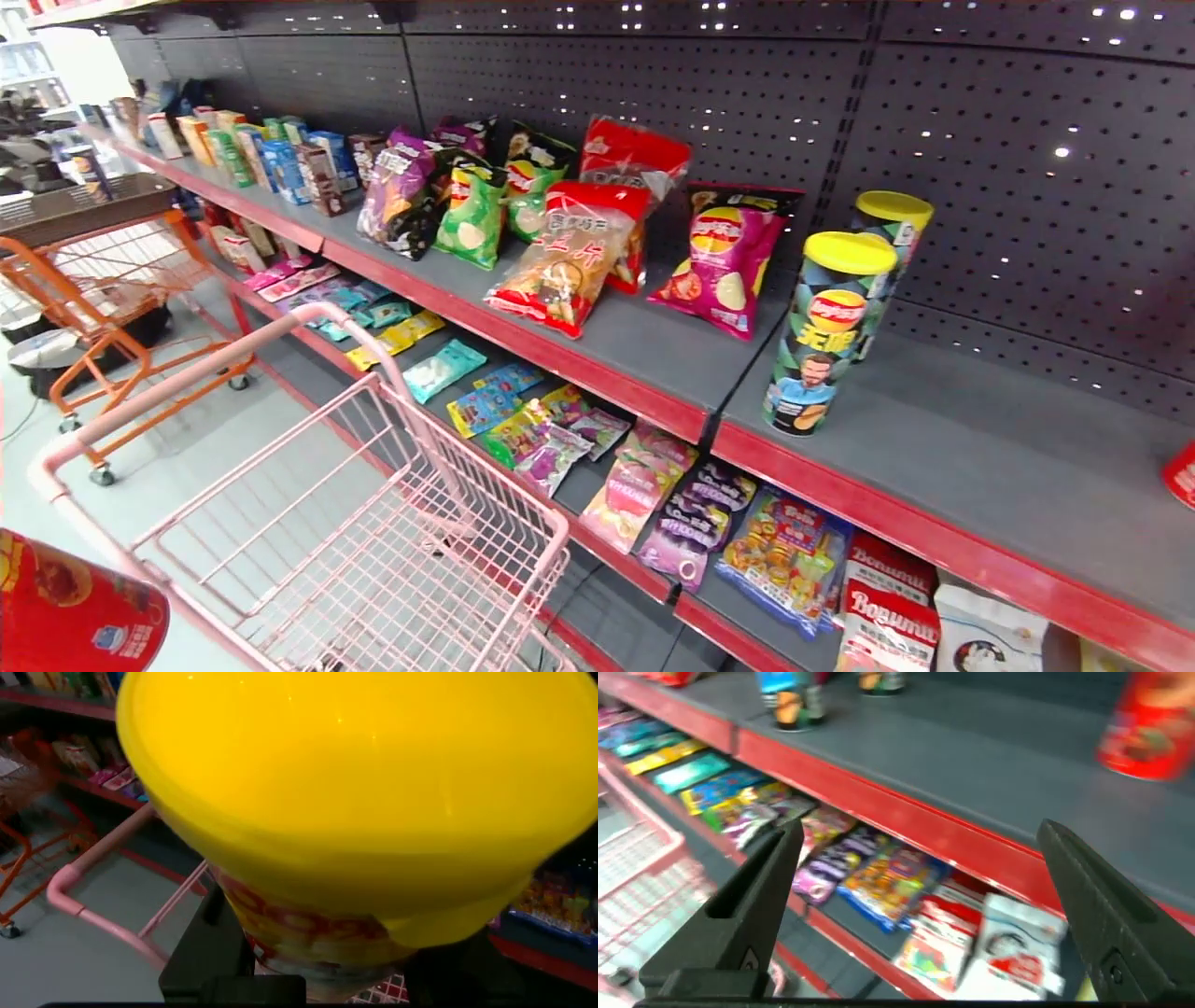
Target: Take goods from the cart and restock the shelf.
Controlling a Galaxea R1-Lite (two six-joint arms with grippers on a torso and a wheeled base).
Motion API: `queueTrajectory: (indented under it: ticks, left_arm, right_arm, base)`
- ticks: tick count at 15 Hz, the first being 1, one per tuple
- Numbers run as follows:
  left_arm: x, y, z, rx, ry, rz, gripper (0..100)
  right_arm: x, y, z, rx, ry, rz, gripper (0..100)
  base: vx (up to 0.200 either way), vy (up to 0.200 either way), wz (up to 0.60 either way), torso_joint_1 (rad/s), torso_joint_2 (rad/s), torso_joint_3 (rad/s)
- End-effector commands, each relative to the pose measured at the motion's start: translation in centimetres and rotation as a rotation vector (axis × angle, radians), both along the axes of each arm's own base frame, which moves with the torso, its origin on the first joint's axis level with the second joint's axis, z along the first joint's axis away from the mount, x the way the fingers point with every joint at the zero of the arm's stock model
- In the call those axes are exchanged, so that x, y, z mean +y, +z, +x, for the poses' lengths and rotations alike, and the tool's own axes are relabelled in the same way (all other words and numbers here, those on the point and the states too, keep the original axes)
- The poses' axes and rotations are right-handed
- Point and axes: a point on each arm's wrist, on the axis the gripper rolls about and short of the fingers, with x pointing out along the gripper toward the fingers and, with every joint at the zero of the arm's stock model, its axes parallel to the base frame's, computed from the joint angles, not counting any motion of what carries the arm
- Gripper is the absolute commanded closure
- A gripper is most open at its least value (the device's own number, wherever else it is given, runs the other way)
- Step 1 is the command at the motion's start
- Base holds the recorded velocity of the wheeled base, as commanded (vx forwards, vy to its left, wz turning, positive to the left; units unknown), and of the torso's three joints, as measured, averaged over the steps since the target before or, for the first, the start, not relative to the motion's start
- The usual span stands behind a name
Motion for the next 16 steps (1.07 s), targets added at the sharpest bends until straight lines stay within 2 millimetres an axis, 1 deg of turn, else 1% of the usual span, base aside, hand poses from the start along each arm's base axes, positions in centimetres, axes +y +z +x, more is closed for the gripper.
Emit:
queueTrajectory:
  ticks: [1,4,9,11,14,16]
  left_arm:
    - [0.0,0.0,0.0,-0.002,0.000,0.016,100]
    - [0.0,-0.2,-0.3,0.001,-0.006,0.045,100]
    - [0.1,-0.4,-0.7,-0.011,-0.007,0.043,100]
    - [0.2,-0.3,-1.2,0.004,-0.018,0.047,100]
    - [0.2,-0.5,-2.1,0.022,-0.077,0.042,100]
    - [0.2,-0.6,-2.1,0.031,-0.064,0.046,100]
  right_arm:
    - [0.0,0.0,0.0,0.000,0.002,0.000,0]
    - [0.0,0.0,0.0,0.000,0.002,0.000,0]
    - [0.0,0.0,0.0,0.000,0.002,-0.002,0]
    - [0.0,0.0,0.0,0.000,0.003,-0.002,0]
    - [0.0,0.0,0.0,0.000,0.003,-0.003,0]
    - [0.0,0.0,0.0,0.000,0.003,-0.003,0]
  base:
    - [0.000,0.000,-0.60,0.002,0.00,-0.002]
    - [0.000,0.000,-0.60,0.004,0.00,0.001]
    - [0.000,0.000,-0.60,0.005,0.00,0.003]
    - [0.000,0.000,-0.60,0.005,0.00,0.007]
    - [0.000,0.000,0.00,0.000,0.00,0.000]
    - [0.000,0.000,0.00,0.000,0.00,0.000]
